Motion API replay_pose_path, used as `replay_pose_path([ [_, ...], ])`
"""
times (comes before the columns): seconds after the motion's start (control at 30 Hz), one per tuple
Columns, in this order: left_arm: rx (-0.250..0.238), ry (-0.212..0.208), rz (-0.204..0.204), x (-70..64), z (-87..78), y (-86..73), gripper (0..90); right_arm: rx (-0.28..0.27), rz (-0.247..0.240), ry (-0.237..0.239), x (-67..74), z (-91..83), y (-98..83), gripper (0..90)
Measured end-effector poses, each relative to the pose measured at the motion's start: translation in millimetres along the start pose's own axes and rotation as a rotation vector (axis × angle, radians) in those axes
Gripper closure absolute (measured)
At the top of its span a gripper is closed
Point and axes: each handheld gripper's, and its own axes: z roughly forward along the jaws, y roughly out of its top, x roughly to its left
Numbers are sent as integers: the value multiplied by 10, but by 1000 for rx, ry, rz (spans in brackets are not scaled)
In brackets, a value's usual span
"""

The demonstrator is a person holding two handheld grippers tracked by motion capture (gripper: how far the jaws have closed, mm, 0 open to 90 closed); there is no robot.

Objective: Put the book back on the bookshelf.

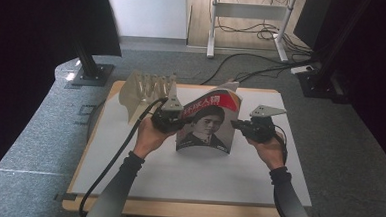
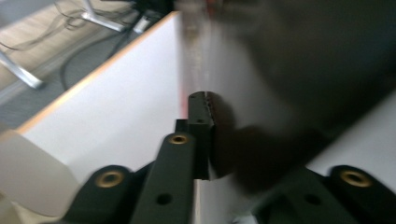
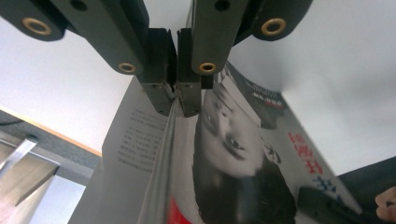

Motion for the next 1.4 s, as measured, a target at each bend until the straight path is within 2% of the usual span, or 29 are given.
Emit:
replay_pose_path([
  [0.07, 0, -2, -5, 19, -4, -3, 864, -2, 17, -2, -32, -28, -22, 815],
  [0.3, -18, -19, -38, 70, -40, -32, 868, 31, 89, -45, -125, -120, -274, 529],
  [0.43, -14, -26, -55, 108, -96, -27, 870, 77, 87, -78, -133, -79, -490, 387],
  [0.57, -15, -28, -80, 145, -190, -28, 870, 119, 92, -89, -93, -8, -718, 291],
  [0.7, -16, -26, -95, 166, -310, -39, 871, 160, 113, -92, -60, 37, -964, 232],
  [0.83, -14, -17, -121, 195, -423, -58, 871, 195, 129, -125, -59, 49, -1192, 184],
  [1.07, -5, -3, -124, 210, -568, -67, 871, 221, 170, -164, -48, 104, -1428, 122],
  [1.13, -4, 4, -127, 216, -612, -75, 871, 205, 169, -186, -37, 96, -1439, 120],
  [1.23, -2, 19, -138, 233, -685, -94, 871, 214, 167, -190, -32, 104, -1440, 115],
  [1.4, -11, 37, -171, 289, -828, -160, 871, 239, 121, -218, 12, 136, -1436, 106],
])
